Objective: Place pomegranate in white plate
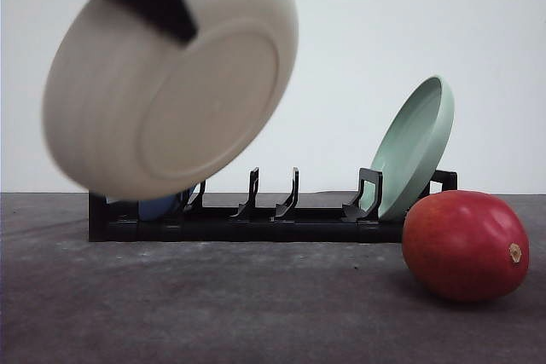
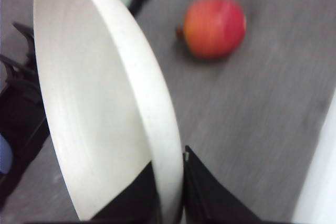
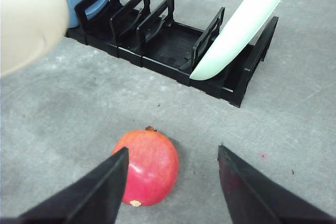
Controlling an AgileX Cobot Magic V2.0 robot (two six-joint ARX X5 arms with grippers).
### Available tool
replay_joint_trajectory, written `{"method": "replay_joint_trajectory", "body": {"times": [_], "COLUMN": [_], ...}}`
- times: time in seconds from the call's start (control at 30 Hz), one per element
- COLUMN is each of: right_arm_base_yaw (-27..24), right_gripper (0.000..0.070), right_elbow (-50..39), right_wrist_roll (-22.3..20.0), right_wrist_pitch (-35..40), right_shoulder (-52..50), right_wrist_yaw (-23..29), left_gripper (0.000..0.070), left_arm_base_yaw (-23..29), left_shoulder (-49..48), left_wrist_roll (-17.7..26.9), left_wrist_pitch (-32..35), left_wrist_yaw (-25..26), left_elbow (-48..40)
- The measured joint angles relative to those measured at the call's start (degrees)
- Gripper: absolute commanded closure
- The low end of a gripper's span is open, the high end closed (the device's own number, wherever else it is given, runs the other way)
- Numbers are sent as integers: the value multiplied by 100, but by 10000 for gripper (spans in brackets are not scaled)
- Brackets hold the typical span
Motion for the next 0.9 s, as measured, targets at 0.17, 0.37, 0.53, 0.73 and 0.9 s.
{"method": "replay_joint_trajectory", "body": {"times": [0.17, 0.37, 0.53, 0.73, 0.9], "right_arm_base_yaw": [0, 0, 0, 0, 0], "right_gripper": [361, 361, 361, 361, 361], "right_elbow": [0, 0, 0, 0, 0], "right_wrist_roll": [0, 0, 0, 0, 0], "right_wrist_pitch": [16, 132, 212, 338, 387], "right_shoulder": [0, 0, 0, 0, 0], "right_wrist_yaw": [0, 0, 0, 0, 0], "left_gripper": [694, 694, 694, 689, 656], "left_arm_base_yaw": [-156, -258, -411, -518, -513], "left_shoulder": [759, 1618, 2072, 2289, 2322], "left_wrist_roll": [804, 1391, 1698, 1838, 1845], "left_wrist_pitch": [87, 371, 657, 658, 660], "left_wrist_yaw": [-324, -659, -1044, -1043, -1048], "left_elbow": [0, 0, 0, 0, 0]}}
